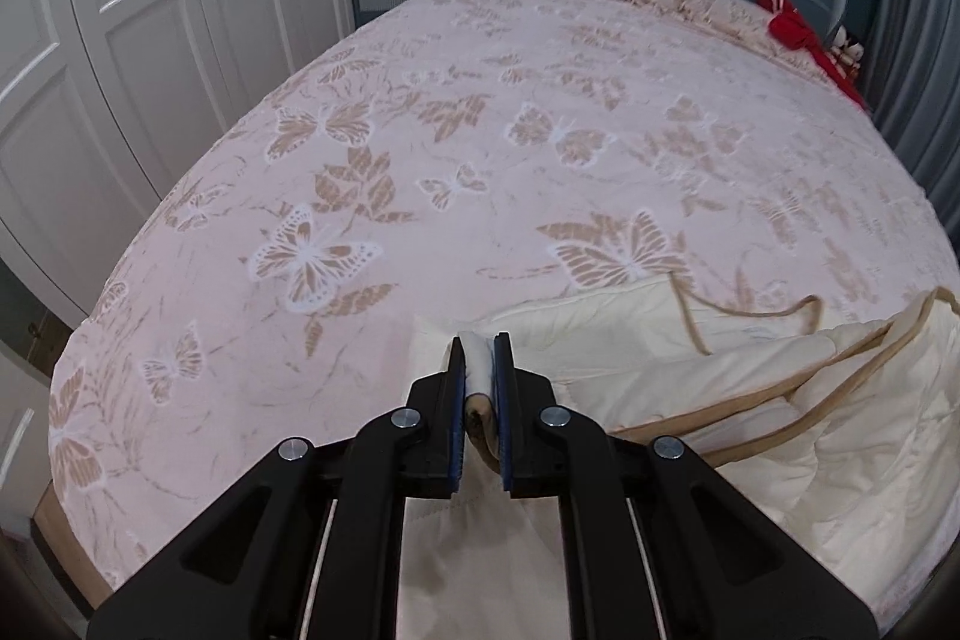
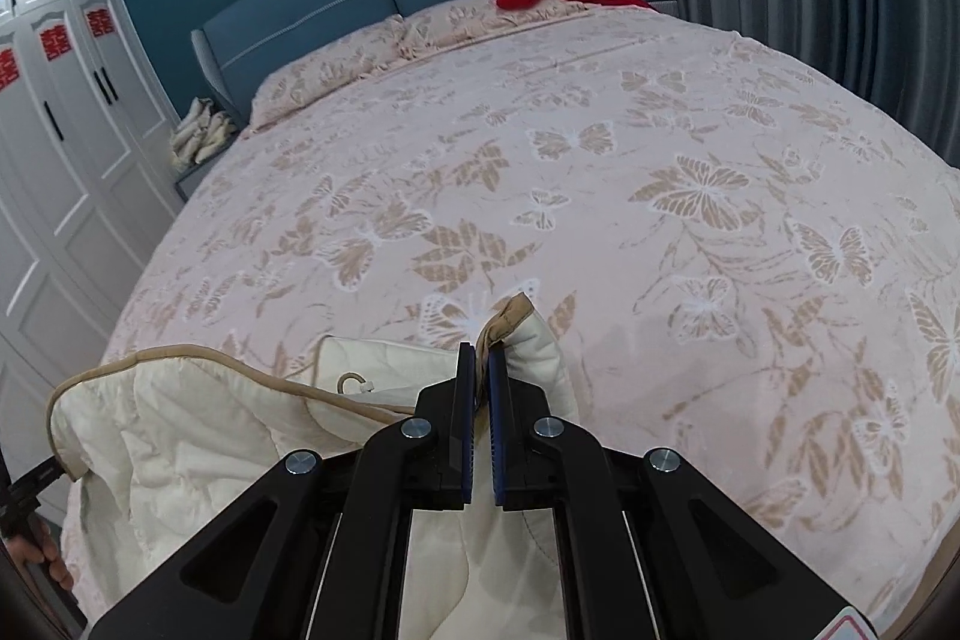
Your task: Fold large clothes
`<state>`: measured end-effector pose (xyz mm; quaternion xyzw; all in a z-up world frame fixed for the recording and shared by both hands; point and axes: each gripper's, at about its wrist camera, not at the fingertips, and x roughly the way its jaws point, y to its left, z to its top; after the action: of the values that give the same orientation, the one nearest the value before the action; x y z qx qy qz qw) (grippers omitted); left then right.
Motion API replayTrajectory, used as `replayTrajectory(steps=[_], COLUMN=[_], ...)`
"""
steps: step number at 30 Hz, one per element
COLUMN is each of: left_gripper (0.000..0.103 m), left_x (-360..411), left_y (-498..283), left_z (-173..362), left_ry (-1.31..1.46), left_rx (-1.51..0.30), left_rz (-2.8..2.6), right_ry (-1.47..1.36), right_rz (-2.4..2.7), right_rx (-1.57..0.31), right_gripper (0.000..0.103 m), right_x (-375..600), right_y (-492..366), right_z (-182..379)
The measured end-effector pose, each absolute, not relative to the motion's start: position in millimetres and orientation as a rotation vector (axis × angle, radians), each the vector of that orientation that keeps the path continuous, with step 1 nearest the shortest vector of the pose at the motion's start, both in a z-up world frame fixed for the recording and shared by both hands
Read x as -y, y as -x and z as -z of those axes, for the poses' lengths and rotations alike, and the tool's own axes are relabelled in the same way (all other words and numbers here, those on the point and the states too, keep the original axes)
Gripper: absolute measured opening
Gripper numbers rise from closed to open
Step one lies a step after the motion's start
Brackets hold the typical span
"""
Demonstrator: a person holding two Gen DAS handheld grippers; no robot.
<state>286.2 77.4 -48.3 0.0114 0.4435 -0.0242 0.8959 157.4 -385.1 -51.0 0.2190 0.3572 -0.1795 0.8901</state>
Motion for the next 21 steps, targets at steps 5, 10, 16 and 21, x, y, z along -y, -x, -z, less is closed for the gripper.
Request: replayTrajectory(steps=[5,10,16,21], left_gripper=[0.008,0.009,0.010,0.011], left_x=[-73,-70,-66,-65], left_y=[-300,-313,-325,-334], left_z=[67,84,103,120], left_ry=[-0.035,-0.056,-0.085,-0.090], left_rx=[-0.944,-0.971,-0.992,-1.021], left_rz=[0.031,0.017,0.000,-0.005], right_ry=[-0.458,-0.448,-0.428,-0.427], right_rz=[0.391,0.405,0.420,0.428], right_rx=[-0.770,-0.812,-0.879,-0.914], right_gripper=[0.003,0.003,0.003,0.003], right_x=[387,390,389,388], right_y=[-171,-184,-199,-205], right_z=[68,88,118,138])
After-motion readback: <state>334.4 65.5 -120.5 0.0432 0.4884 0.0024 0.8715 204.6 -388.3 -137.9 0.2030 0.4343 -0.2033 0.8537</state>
